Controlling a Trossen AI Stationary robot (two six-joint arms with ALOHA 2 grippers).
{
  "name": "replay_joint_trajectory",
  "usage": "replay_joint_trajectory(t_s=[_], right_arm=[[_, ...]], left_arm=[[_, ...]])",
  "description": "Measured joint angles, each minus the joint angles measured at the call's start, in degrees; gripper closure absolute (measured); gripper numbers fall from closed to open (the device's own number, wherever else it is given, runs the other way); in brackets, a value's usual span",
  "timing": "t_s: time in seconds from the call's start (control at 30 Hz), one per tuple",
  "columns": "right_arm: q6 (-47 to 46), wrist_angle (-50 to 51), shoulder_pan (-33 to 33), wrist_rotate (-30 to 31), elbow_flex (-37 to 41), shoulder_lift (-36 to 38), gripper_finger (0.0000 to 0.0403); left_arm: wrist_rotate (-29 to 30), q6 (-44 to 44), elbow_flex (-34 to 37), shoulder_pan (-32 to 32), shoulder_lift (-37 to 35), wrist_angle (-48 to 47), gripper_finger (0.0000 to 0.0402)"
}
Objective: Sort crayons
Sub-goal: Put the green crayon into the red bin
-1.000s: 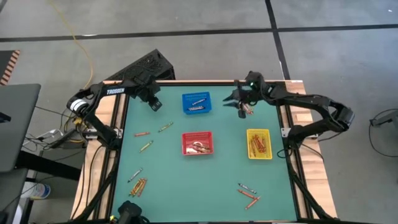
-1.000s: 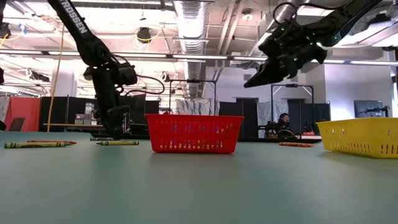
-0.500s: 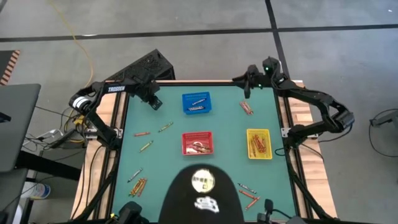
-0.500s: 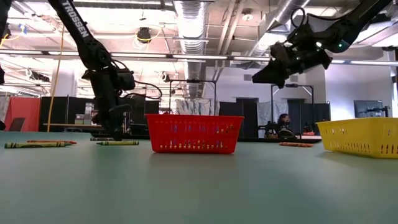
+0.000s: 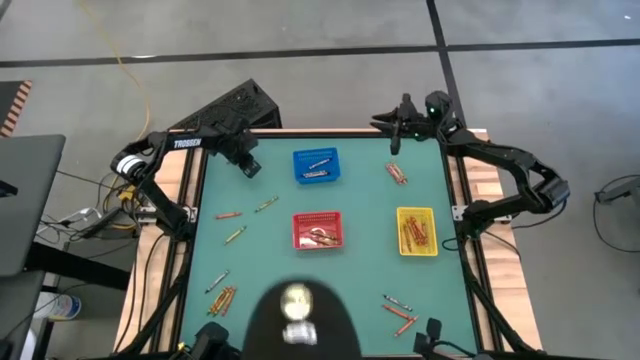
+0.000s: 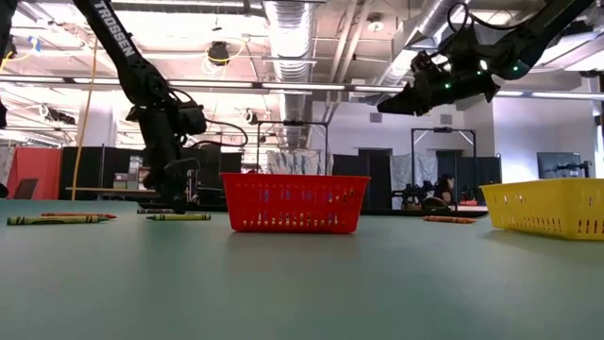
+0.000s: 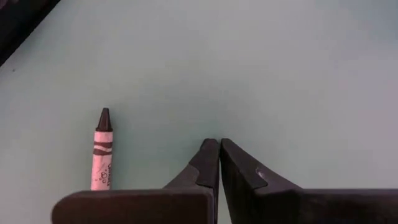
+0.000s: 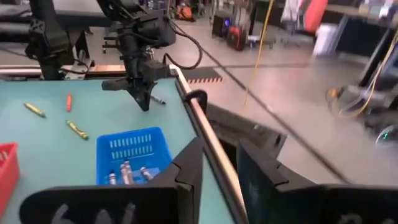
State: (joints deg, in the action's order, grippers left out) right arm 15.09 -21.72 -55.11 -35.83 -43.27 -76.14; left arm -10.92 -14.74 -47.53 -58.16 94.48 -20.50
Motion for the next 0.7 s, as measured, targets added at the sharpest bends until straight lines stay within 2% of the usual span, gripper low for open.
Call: replay_joint_trajectory(t_s=[0.13,0.3,0.43,0.5,0.6,0.7], right_arm=[[-0.7,-1.2,2.2,0.0,0.0,0.0,0.0306],[-13.3,2.5,7.3,-0.1,0.0,0.0,0.0306],[-17.5,6.6,12.2,0.0,0.0,0.3,0.0306],[-19.6,9.2,14.7,-0.1,0.0,1.4,0.0306],[-17.4,15.8,19.3,0.8,0.0,3.2,0.0306],[-16.2,18.8,25.2,8.1,0.0,4.3,0.0306]], left_arm=[[-0.3,-2.4,-0.7,0.9,0.2,2.5,0.0401],[0.7,-5.4,-1.4,3.5,0.2,4.3,0.0401],[-1.4,-1.0,-1.4,6.9,-2.0,-0.2,0.0401],[-4.4,-0.8,-1.3,9.5,-4.8,-6.5,0.0401],[-6.1,3.4,1.4,15.4,-9.9,-9.1,0.0401],[-5.1,9.5,4.8,23.1,-14.7,-6.9,0.0401]])
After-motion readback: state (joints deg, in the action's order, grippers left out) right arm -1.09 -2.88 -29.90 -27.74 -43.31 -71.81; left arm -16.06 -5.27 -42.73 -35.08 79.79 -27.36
